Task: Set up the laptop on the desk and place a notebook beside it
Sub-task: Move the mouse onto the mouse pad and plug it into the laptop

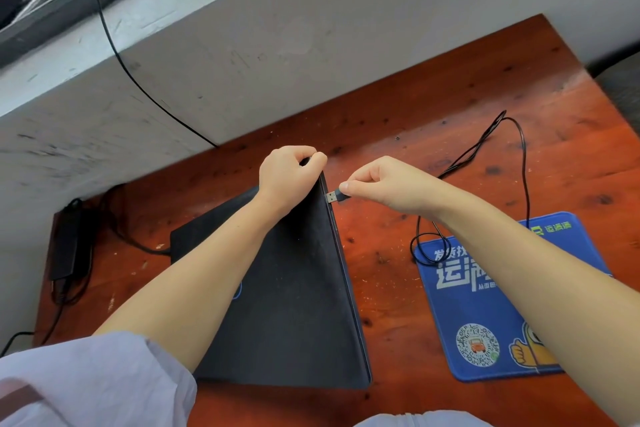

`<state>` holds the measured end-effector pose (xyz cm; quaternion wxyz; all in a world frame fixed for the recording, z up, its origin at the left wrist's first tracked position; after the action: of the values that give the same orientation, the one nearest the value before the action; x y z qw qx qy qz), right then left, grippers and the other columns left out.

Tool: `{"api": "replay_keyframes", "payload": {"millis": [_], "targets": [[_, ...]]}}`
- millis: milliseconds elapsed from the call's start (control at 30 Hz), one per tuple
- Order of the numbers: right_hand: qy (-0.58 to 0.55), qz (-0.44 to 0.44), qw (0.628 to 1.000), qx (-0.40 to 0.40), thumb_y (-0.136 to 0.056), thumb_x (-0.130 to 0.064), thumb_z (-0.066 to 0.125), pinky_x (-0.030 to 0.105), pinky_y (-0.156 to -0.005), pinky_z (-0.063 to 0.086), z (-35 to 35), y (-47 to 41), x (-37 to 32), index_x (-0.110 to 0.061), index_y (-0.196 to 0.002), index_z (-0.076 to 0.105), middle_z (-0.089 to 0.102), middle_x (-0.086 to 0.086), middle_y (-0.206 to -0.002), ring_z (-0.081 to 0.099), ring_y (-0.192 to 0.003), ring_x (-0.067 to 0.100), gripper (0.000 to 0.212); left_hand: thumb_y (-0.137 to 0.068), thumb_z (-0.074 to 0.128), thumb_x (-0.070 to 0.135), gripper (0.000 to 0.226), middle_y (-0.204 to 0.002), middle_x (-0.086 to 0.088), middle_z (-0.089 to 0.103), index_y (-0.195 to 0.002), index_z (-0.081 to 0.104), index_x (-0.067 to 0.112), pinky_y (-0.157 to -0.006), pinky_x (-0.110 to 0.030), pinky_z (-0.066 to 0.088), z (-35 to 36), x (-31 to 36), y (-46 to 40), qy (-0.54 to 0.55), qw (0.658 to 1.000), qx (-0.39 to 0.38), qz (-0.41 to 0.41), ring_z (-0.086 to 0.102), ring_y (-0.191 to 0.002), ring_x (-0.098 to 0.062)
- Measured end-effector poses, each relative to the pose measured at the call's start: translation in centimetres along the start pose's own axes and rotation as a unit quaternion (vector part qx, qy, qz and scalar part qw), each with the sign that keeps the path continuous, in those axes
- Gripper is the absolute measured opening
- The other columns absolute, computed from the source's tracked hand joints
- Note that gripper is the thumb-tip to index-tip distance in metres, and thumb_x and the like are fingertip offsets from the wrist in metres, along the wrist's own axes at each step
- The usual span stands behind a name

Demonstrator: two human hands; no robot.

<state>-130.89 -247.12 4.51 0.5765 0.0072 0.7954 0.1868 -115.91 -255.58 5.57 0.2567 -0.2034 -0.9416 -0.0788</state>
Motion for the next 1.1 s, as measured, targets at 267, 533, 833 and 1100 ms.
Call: {"api": "replay_keyframes", "payload": {"millis": [267, 533, 833, 1100], "targets": [[0.130, -0.009, 0.991, 0.025, -0.090, -0.033, 0.053, 0.017, -0.029, 0.017, 0.2, -0.6, -1.6, 0.011, -0.096, 0.060, 0.020, -0.004, -0.048, 0.020, -0.033, 0.013, 0.045, -0.073, 0.043, 0.026, 0.038, -0.037, 0.002, 0.027, -0.042, 0.023, 0.022, -0.047, -0.028, 0.020, 0.4, -0.1, 0.0, -0.009, 1.000, -0.002, -0.007, 0.024, -0.043, -0.012], [0.109, 0.011, 0.994, 0.021, -0.093, -0.033, 0.050, 0.020, -0.037, 0.017, 1.1, -0.8, -0.2, 0.010, -0.078, 0.059, 0.020, -0.008, -0.046, 0.021, -0.034, 0.010, 0.046, -0.071, 0.041, 0.031, 0.033, -0.039, 0.001, 0.025, -0.044, 0.027, 0.019, -0.047, -0.026, 0.023, 1.9, -0.8, -0.6, -0.033, 0.999, 0.010, -0.030, 0.024, -0.043, -0.014], [0.226, 0.022, 0.974, 0.020, -0.091, -0.026, 0.053, 0.039, -0.083, 0.048, 1.7, -1.4, 5.4, -0.019, -0.112, 0.055, 0.064, 0.003, -0.111, 0.058, -0.101, 0.025, 0.022, -0.077, 0.043, 0.039, 0.035, -0.063, -0.007, 0.062, -0.063, 0.060, 0.011, -0.055, -0.029, 0.037, 7.2, -2.5, -2.1, -0.091, 0.989, -0.099, -0.068, 0.057, -0.066, -0.026], [0.341, -0.037, 0.935, 0.096, -0.090, -0.029, 0.056, 0.037, -0.085, 0.037, 2.4, -2.6, 8.7, -0.016, -0.112, 0.061, 0.055, 0.004, -0.107, 0.045, -0.105, 0.024, 0.026, -0.083, 0.053, 0.031, 0.035, -0.078, -0.011, 0.056, -0.056, 0.050, 0.009, -0.069, -0.034, 0.042, 9.7, -3.0, -2.5, -0.079, 0.986, -0.107, -0.105, 0.052, -0.094, -0.030]]}}
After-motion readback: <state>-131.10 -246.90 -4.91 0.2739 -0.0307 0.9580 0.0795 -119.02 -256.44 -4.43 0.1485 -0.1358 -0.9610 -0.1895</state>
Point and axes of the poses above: each hand's wrist, its own y-axis away from the middle knuckle, its own z-axis out of the palm, x = y × z, the point moved 2 cm from there along -y, towards the middle knuckle
